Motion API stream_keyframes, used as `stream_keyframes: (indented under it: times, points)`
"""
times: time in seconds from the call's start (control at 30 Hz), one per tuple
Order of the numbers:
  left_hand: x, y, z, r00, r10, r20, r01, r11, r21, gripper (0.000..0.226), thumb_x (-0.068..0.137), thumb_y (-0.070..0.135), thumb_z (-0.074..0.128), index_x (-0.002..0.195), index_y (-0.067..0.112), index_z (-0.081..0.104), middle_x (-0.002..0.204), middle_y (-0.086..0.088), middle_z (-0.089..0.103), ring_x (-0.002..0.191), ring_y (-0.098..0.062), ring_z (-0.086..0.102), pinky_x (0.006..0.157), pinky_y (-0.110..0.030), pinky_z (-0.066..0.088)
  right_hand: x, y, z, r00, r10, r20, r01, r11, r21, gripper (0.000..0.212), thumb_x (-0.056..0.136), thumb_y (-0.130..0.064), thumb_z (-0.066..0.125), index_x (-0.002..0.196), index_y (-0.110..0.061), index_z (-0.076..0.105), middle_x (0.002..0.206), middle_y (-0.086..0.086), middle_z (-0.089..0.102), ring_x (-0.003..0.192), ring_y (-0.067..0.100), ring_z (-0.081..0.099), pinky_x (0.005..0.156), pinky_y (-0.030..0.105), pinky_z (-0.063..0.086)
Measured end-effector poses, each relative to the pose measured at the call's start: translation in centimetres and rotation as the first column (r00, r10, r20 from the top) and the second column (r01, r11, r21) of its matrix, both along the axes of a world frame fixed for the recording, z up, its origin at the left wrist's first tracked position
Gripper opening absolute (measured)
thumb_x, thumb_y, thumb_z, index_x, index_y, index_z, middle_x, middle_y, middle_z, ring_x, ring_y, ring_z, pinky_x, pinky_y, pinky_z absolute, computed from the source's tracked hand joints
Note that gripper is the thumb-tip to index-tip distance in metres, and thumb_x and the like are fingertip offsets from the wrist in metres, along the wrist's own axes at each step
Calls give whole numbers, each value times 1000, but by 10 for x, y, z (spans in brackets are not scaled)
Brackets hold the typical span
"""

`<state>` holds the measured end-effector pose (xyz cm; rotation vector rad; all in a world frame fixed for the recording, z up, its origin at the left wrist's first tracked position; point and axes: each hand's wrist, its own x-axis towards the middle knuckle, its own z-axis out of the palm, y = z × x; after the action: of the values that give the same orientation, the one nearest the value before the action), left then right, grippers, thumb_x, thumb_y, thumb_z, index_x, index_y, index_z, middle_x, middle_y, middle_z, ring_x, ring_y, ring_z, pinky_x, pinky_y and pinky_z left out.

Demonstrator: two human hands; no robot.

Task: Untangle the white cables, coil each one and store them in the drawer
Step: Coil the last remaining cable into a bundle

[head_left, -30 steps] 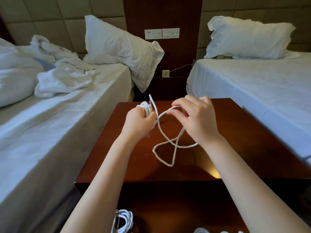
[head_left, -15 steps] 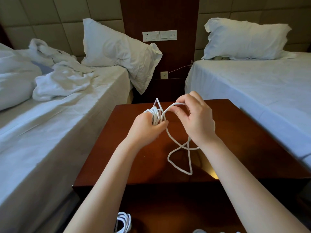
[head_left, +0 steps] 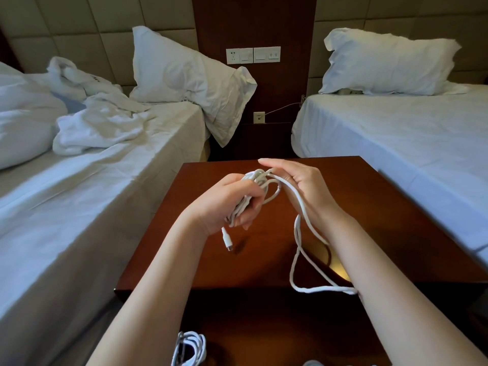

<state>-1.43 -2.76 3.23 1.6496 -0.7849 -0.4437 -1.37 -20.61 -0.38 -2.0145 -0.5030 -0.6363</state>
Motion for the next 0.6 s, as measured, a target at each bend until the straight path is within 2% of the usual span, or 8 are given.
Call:
stream_keyframes:
  times: [0.07,0.13,0.23,0.33,0.4,0.47,0.53,0.6]
  points:
    - [-1,1,2,1000,-6,5,6,1000,9,28,71,22,50,46,10,47,37,-5,38,39,-22,32,47,-27,40,-3,-2,7,997,48,-59,-49,999,-6,29,100,-23,49,126,-22,63,93,-28,66,95,-7,62,81,17,50]
    - [-1,1,5,995,82,56,-87,993,82,27,74,18,49,50,7,46,38,-6,40,37,-20,34,46,-25,39,-5,-3,7,995,49,-85,-52,998,-33,32,102,-25,44,124,-15,64,72,-35,60,75,-12,59,69,10,45]
    - [0,0,6,943,274,187,-310,930,198,26,80,10,49,54,9,46,41,-5,46,36,-15,39,45,-23,36,-7,-2,6,995,5,-103,-6,1000,-16,41,98,-41,39,119,-19,66,60,-16,58,57,4,54,56,18,41]
    - [3,0,1,893,386,232,-433,877,206,32,83,9,49,51,9,46,37,-2,46,34,-11,39,40,-17,34,-7,-2,7,985,24,-174,-23,1000,7,35,92,-54,43,107,-31,65,91,-8,69,89,10,63,75,18,49]
    - [6,0,-3,862,433,262,-489,847,210,34,83,10,50,49,7,46,36,-2,47,34,-11,41,40,-15,38,-7,-2,7,980,-4,-198,0,1000,-21,22,94,-45,56,102,-28,67,92,0,68,89,15,62,76,28,53]
    - [8,0,-5,848,448,284,-510,837,201,36,82,11,51,47,7,46,37,-3,48,37,-13,44,45,-18,43,-4,-2,5,981,-170,-99,158,981,-113,7,93,-25,62,97,-21,67,82,0,66,74,16,61,63,34,53]
    - [6,0,-3,846,445,293,-506,843,181,38,83,11,51,45,7,46,35,-1,46,36,-12,43,45,-17,42,0,-3,0,924,-368,103,382,896,-225,7,90,-13,65,96,-16,66,80,-7,63,69,11,58,51,23,42]
    - [3,-4,0,838,449,311,-505,853,130,39,84,9,50,46,5,45,31,2,42,34,-9,40,42,-14,38,3,-3,-3,841,-463,278,535,789,-304,13,84,-1,67,91,-12,67,81,-3,63,66,13,54,50,15,28]
